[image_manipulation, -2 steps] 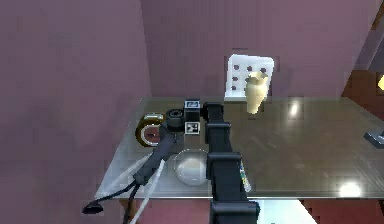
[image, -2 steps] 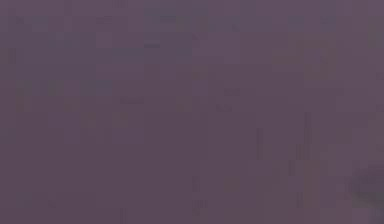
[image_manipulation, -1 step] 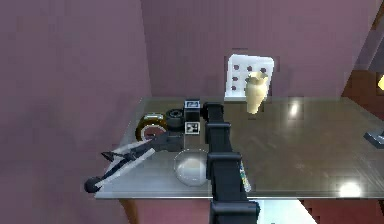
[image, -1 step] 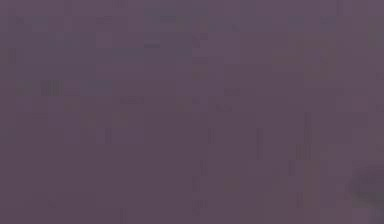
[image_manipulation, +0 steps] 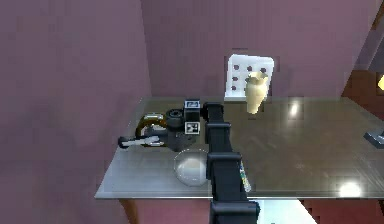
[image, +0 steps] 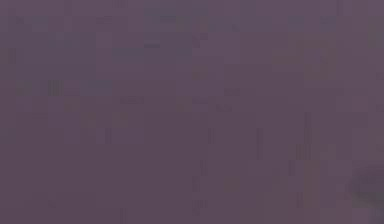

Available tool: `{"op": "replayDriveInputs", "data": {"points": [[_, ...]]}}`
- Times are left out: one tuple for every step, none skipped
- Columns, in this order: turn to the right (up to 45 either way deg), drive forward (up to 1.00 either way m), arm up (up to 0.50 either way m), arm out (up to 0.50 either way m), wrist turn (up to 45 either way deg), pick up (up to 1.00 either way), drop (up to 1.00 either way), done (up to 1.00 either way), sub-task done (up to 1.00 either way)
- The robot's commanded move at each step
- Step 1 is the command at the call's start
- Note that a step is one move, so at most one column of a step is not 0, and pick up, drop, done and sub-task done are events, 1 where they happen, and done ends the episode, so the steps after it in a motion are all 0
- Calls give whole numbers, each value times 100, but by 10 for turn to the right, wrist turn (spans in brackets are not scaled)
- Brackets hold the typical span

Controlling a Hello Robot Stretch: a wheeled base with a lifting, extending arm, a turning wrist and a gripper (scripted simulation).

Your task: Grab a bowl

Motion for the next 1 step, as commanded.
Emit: {"op": "replayDriveInputs", "data": {"points": [[0, 0, 0, 0, 450, 0, 0, 0, 0]]}}
